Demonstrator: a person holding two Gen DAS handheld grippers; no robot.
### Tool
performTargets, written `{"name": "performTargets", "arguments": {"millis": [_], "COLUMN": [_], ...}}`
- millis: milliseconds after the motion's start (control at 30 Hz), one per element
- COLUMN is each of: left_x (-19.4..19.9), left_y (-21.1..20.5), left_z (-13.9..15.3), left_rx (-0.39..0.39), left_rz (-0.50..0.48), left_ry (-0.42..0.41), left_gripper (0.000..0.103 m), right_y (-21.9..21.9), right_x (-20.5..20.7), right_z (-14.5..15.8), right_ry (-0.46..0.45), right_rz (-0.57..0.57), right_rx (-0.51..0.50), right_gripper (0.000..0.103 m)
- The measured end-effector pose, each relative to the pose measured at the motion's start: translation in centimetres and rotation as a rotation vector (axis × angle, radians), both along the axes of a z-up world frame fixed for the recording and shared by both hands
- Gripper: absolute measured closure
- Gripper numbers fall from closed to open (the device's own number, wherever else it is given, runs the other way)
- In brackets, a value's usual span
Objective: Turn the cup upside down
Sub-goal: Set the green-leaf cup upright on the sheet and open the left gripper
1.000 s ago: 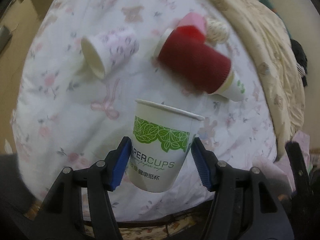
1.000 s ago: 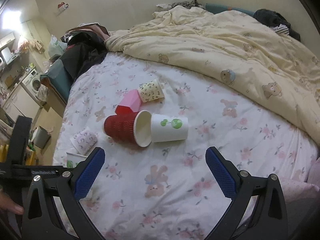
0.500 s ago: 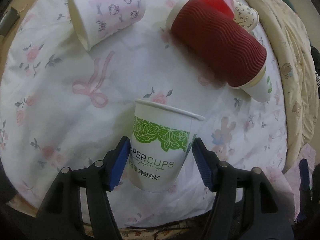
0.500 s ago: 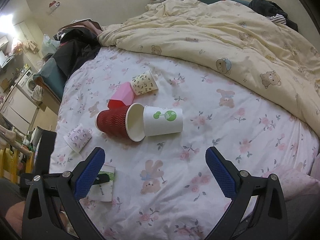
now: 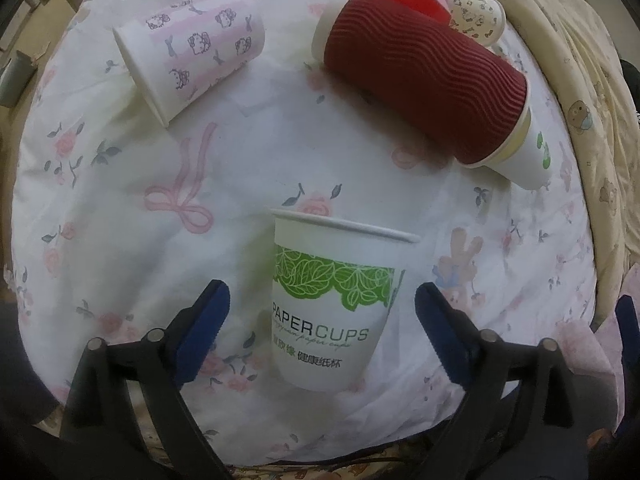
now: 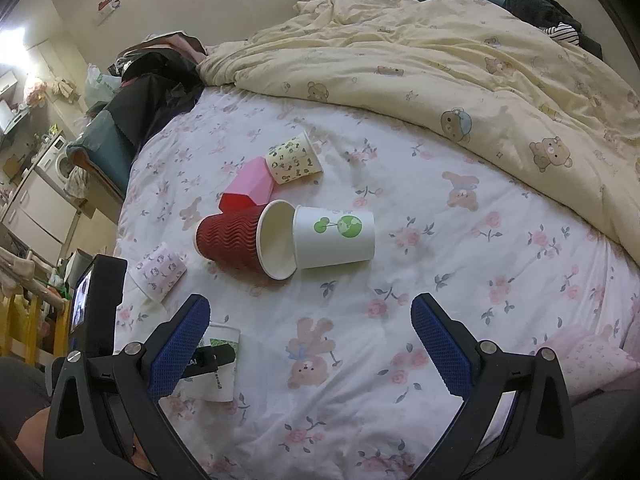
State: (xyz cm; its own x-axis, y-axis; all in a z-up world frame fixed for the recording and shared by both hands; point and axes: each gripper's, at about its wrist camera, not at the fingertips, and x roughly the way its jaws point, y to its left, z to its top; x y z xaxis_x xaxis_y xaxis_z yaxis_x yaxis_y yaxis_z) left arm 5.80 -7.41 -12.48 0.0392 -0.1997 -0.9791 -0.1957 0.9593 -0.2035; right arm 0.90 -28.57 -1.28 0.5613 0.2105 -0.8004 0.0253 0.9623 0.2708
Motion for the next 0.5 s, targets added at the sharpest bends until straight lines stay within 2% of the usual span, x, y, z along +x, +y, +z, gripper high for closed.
{"name": "performTargets", "arguments": {"millis": [267, 500], "left_x": [-0.5, -0.9], "left_y": [0.9, 0.4], "left_z": [2.0, 5.6], "left_rx": [-0.014, 0.002], "left_rz": [-0.020, -0.061], "left_ry": [-0.039, -0.133], "left_gripper": [0.011, 0.011], "right_y": [0.0, 0.0], "right_x": [0.0, 0.2], "right_z": [0.0, 0.2], "right_ry": [0.000, -0.005], "right_rz": [-0.002, -0.003], "right_rx": [0.000, 0.000], "right_gripper": [0.000, 0.000]}}
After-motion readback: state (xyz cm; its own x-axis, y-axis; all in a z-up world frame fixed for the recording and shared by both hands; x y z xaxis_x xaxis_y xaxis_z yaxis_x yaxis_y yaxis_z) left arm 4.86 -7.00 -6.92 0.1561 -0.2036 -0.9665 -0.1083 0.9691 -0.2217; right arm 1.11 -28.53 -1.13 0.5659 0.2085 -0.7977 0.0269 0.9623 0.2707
